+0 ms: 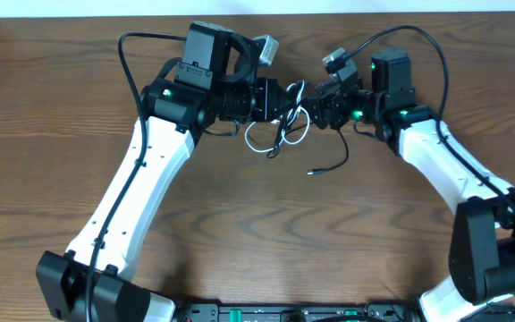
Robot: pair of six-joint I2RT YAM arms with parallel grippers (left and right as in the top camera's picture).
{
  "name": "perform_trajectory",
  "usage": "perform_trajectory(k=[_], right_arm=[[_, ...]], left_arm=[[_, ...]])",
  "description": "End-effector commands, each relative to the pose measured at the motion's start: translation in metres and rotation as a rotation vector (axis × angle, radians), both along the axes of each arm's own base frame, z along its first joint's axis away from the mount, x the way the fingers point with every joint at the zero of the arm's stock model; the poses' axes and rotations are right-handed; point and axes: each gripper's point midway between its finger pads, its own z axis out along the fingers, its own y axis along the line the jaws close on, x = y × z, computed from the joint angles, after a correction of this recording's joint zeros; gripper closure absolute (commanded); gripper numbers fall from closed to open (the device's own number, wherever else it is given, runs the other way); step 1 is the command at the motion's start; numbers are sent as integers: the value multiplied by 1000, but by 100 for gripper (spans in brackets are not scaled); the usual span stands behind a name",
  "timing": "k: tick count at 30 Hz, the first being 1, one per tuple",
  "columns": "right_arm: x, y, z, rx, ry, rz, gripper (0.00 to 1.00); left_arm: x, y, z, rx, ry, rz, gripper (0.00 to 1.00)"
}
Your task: Untangle cables
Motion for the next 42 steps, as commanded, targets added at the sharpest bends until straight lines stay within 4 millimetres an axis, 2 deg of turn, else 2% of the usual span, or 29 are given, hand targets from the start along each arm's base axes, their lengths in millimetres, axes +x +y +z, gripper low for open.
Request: perform_trajectory(k=[1, 8, 12, 15, 24, 29, 31, 33, 34, 35, 37, 39, 40, 42], right_arm=[[6, 4, -6, -52, -49, -10, 43], [13, 7, 3, -62, -131, 1, 73], [13, 4, 0, -73, -120, -10, 99], [16, -4, -7, -102, -91, -57, 99], [23, -63, -37, -127, 160, -357, 99], [23, -87, -43, -102, 236, -434, 98], [21, -83, -40, -52, 257, -403, 90], [16, -71, -30, 25, 265, -323, 73], [14, -65, -23, 66, 266, -282, 60], [12, -60, -17, 114, 279, -257, 54], [13, -57, -9, 208, 348, -279, 74], [16, -57, -5, 301, 462, -365, 81], [17, -57, -4, 335, 504, -399, 80], [20, -57, -2, 404, 592, -473, 72]], left_arm=[[-3, -3, 6, -20, 5, -11, 92], [-3, -3, 6, -20, 5, -11, 93], [-3, -3, 6, -20, 5, -11, 92], [-3, -3, 5, -20, 5, -11, 92], [-3, -3, 5, -18, 4, -8, 93], [-3, -3, 5, -18, 4, -8, 92], [-3, -3, 5, -18, 5, -8, 92], [-3, -3, 5, -17, 5, -8, 92], [-3, -3, 5, -17, 5, -8, 92], [-3, -3, 5, -18, 4, -8, 93], [-2, -3, 5, -17, 5, -8, 92], [-2, -3, 4, -17, 7, -8, 92], [-2, -3, 4, -16, 7, -8, 92], [-2, -4, 2, -15, 11, -9, 92]])
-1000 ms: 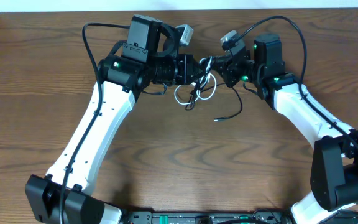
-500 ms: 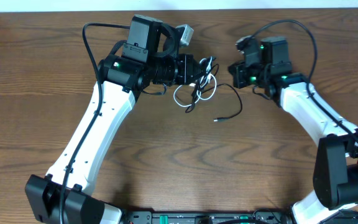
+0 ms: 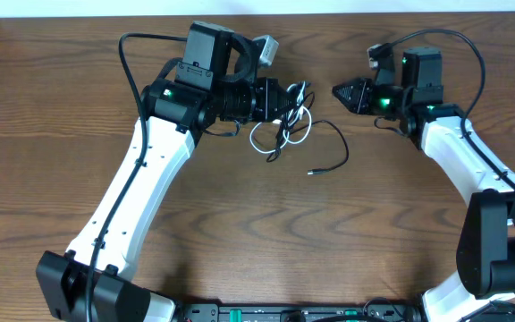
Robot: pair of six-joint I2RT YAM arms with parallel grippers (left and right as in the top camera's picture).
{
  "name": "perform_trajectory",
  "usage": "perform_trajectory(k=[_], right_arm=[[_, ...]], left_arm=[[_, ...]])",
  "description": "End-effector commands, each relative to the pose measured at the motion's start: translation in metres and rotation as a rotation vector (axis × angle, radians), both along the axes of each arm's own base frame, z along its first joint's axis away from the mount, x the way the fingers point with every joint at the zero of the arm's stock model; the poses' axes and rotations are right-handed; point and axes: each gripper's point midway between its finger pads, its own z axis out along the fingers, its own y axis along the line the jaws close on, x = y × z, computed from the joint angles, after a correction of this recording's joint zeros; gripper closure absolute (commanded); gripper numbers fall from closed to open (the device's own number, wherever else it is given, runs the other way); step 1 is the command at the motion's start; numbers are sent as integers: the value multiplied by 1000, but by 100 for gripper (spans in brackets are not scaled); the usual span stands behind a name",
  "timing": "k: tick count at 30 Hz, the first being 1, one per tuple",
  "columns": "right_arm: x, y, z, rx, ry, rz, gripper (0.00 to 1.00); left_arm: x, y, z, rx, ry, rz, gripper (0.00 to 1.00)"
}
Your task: Untangle cables
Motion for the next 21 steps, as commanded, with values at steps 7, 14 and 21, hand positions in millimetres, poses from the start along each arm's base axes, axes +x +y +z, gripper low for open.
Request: perform_trajectory(k=[7, 14, 21], right_arm=[[5, 3, 1, 398, 495, -411, 60], [-4, 34, -3, 437, 594, -459, 48], [-11, 61, -2, 439, 609, -462, 42]], left_arm=[[-2, -3, 2, -11, 1, -16, 92], [-2, -3, 2, -11, 1, -16, 92], [-2, -3, 2, -11, 1, -17, 92]])
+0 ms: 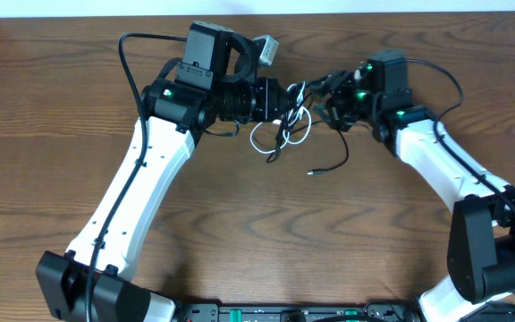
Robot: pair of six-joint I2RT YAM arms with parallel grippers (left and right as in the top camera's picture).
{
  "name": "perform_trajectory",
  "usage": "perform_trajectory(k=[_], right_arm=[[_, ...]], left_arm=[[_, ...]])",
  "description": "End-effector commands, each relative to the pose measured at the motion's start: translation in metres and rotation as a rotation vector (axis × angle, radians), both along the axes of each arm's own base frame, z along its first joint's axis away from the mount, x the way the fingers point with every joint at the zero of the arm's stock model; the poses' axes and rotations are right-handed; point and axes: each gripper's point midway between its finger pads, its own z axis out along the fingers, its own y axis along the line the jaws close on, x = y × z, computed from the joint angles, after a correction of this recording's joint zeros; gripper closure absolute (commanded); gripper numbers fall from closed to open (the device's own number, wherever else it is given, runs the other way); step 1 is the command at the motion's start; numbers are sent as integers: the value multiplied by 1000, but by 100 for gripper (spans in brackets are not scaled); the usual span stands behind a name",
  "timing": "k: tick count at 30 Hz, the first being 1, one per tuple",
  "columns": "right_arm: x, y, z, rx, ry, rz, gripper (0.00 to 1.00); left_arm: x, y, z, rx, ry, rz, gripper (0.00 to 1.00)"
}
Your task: Untangle cables
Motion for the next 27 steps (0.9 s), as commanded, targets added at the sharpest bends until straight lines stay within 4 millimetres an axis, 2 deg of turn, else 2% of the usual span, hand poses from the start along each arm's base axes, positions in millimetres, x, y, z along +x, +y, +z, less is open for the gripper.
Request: perform_trajectory(k=[1, 4, 13, 17, 21, 22, 23, 27], right_arm=[[2, 6, -2, 11, 28, -49, 42], [1, 9, -1, 20, 37, -53, 46], [0, 11, -1, 26, 39, -44, 71], [-1, 12, 0, 31, 41, -35, 77], [-3, 14, 1, 42, 44, -20, 76], [-3, 14, 1, 42, 45, -20, 74], [-3, 14, 1, 42, 45, -20, 65], [-6, 17, 3, 75, 72, -20, 54]], left_arm=[[-2, -3, 2, -11, 1, -16, 92], [-2, -3, 2, -11, 1, -16, 93], [-3, -3, 0, -7, 11, -16, 92], [-3, -3, 0, -7, 11, -16, 92], [-3, -3, 0, -7, 11, -16, 92], [-3, -3, 0, -7, 11, -16, 92], [-3, -3, 0, -7, 11, -16, 92], [-3, -3, 0, -6, 10, -15, 92]])
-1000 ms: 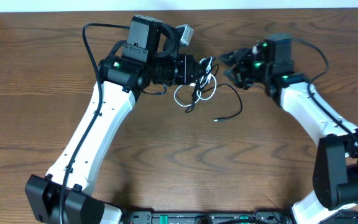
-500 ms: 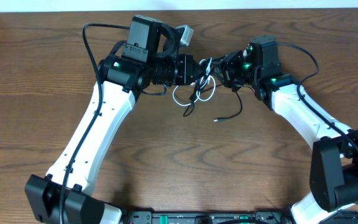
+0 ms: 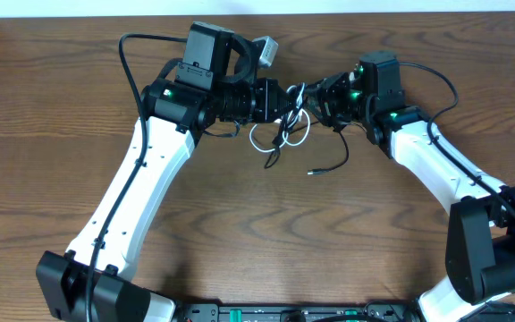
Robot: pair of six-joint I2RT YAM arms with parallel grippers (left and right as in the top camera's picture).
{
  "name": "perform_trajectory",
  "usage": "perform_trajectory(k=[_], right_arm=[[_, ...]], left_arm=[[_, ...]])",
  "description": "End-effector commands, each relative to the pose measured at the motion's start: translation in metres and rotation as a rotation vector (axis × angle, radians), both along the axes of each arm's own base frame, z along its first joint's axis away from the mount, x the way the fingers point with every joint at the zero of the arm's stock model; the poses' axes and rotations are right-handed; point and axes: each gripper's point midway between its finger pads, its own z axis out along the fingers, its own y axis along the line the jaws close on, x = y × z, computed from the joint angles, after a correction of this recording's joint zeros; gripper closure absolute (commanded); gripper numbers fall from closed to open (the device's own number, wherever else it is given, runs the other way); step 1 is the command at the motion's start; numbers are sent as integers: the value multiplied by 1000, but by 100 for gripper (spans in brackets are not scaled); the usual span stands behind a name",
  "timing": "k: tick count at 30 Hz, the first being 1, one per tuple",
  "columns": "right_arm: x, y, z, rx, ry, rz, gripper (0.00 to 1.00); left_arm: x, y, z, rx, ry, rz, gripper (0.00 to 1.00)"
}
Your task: Untangle cables
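A tangle of white and black cables (image 3: 280, 132) hangs at the tip of my left gripper (image 3: 291, 100), which looks shut on its upper part. A white loop (image 3: 259, 140) droops below the gripper. One black cable (image 3: 341, 152) curves to the right and ends in a small plug (image 3: 311, 170) lying on the table. My right gripper (image 3: 316, 95) points left and reaches the right side of the tangle, almost meeting the left gripper. Its fingers merge with the dark cables, so how they stand is hidden.
The wooden table (image 3: 266, 241) stretches out in front of the tangle. Both white arms angle in from the front corners. Each arm's own black cable arcs above its wrist at the back. A pale wall edge runs along the far side.
My right gripper has shifted a little further left, closer into the tangle and the left gripper. The left arm and the cables lie as before.
My right gripper was first at the tangle, right next to the left one. Then it stood well off to the right, clear of the cables. After that it was back near the tangle, and now it is against it. The left gripper held the bundle throughout.
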Motion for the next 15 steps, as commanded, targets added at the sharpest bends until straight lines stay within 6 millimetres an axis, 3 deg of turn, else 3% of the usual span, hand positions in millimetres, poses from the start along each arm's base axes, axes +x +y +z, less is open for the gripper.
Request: perform_trajectory(k=[1, 4, 10, 15], right_arm=[[-5, 7, 1, 45, 37, 13, 53], [-5, 7, 2, 49, 40, 11, 56], [-7, 10, 1, 50, 45, 19, 81], [-8, 11, 1, 49, 45, 22, 92]], left_arm=[[-1, -3, 1, -8, 0, -12, 92], [-1, -3, 1, -6, -1, -11, 92], [-1, -3, 1, -6, -1, -11, 92], [-1, -3, 1, -6, -1, -11, 92]])
